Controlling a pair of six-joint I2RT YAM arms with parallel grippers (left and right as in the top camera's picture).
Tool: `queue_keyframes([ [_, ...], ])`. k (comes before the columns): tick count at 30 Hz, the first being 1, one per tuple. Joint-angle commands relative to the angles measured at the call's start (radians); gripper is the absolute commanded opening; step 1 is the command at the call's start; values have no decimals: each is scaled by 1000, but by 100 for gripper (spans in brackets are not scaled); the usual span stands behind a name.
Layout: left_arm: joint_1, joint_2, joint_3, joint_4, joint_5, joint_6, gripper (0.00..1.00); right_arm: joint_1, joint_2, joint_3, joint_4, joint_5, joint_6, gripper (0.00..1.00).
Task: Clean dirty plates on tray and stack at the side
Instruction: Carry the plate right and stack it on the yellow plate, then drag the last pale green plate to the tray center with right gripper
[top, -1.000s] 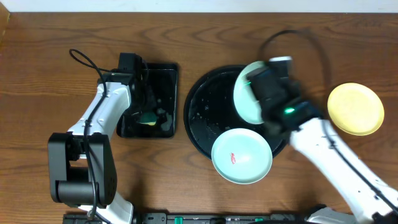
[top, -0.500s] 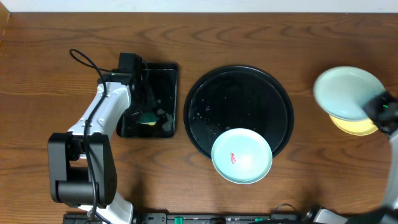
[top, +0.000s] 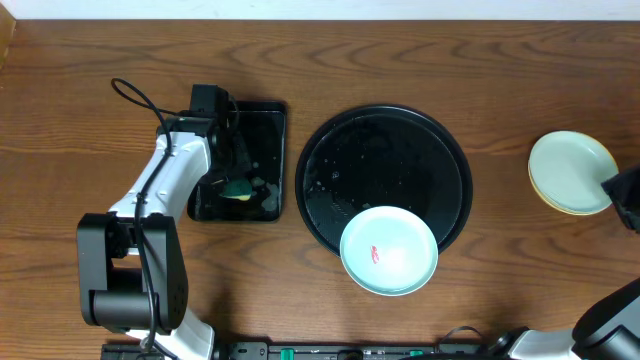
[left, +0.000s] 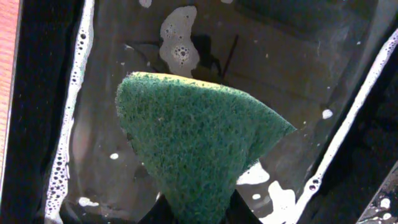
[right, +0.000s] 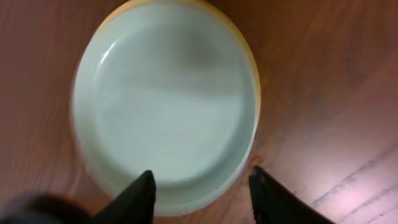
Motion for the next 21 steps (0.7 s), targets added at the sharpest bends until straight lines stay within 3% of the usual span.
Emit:
queue_keyframes([
  [1, 5, 3, -1, 0, -2, 13, 8, 41, -78, 6, -9, -80, -48, 50],
  [6, 5, 3, -1, 0, -2, 13, 8, 176, -215, 6, -88, -174, -97, 51],
  [10, 5, 3, -1, 0, -2, 13, 8, 378, -296, 6, -218, -163, -181, 52],
  [16, 5, 3, -1, 0, -2, 13, 8, 694, -281, -14, -404, -27, -206, 51],
  [21, 5, 3, -1, 0, -2, 13, 8, 896, -247, -121, -402, 29, -142, 49],
])
